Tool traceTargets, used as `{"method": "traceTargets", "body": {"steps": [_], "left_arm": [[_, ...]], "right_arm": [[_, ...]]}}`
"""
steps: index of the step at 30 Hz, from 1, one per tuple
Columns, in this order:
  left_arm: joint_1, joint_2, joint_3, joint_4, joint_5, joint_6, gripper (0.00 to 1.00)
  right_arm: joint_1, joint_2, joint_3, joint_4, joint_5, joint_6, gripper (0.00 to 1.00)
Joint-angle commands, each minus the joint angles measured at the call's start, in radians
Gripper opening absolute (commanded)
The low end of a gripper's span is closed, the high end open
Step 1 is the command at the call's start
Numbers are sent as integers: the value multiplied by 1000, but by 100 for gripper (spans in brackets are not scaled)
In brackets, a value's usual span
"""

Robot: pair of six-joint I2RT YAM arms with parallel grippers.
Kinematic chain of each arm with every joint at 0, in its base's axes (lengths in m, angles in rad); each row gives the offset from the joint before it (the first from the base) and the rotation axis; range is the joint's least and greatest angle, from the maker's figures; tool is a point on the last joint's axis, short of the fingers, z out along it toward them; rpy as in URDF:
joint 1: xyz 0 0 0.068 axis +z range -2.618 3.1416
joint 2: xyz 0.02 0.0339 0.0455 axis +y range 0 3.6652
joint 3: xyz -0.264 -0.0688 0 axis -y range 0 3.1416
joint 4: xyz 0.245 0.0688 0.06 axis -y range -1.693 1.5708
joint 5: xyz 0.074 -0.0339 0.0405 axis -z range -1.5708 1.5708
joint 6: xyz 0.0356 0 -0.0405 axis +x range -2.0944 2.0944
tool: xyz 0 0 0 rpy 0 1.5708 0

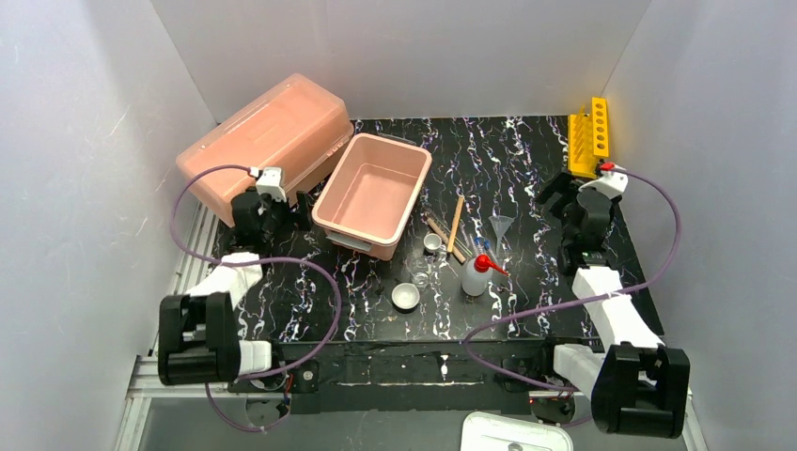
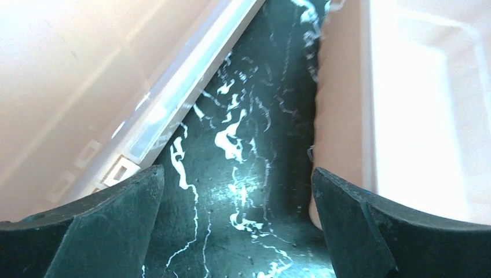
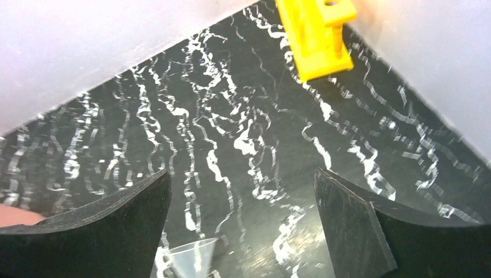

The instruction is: Organize the chemistry lab equipment

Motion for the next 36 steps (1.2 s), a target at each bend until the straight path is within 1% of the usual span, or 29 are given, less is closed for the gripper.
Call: {"method": "traceTargets", "body": {"steps": [1, 2, 3, 4, 7, 8, 10, 12, 15, 19, 23, 27, 31, 33, 36], "left_arm": [[2, -154, 19, -257, 103, -27, 99], [2, -181, 25, -287, 112, -25, 99], [2, -205, 45, -336, 120, -19, 99], [2, -213, 87, -395, 128, -10, 99], [3, -198, 204, -576, 186, 34, 99], [2, -188, 245, -620, 206, 39, 99], [2, -168, 306, -665, 243, 20, 99], [2, -145, 359, -691, 278, 4, 99], [2, -92, 443, -737, 297, -37, 99], [-1, 28, 606, -885, 309, -20, 99], [-6, 117, 710, -934, 298, -6, 99], [-6, 180, 796, -978, 302, 41, 99], [-7, 276, 909, -1078, 322, 82, 99], [-6, 302, 938, -1095, 324, 100, 99], [-7, 332, 976, -1118, 332, 114, 99]], "right_arm": [[-29, -46, 120, -283, -15, 311, 100], [-58, -48, 132, -274, -124, 326, 100], [-77, -43, 151, -253, -183, 328, 100], [-81, -24, 193, -278, -190, 319, 100], [-82, 116, 449, -509, -133, 263, 100], [-82, 174, 547, -579, -109, 242, 97], [-82, 281, 701, -677, -68, 206, 93], [-82, 373, 811, -729, -10, 171, 89], [-82, 495, 933, -756, 80, 119, 86], [-82, 642, 1063, -743, 149, 57, 84], [-91, 776, 1171, -718, 148, 40, 79], [-91, 913, 1305, -713, 168, 11, 74], [-98, 1040, 1462, -717, 173, -21, 67], [-109, 1083, 1505, -706, 169, -1, 63], [-120, 1150, 1569, -698, 155, 4, 61]]}}
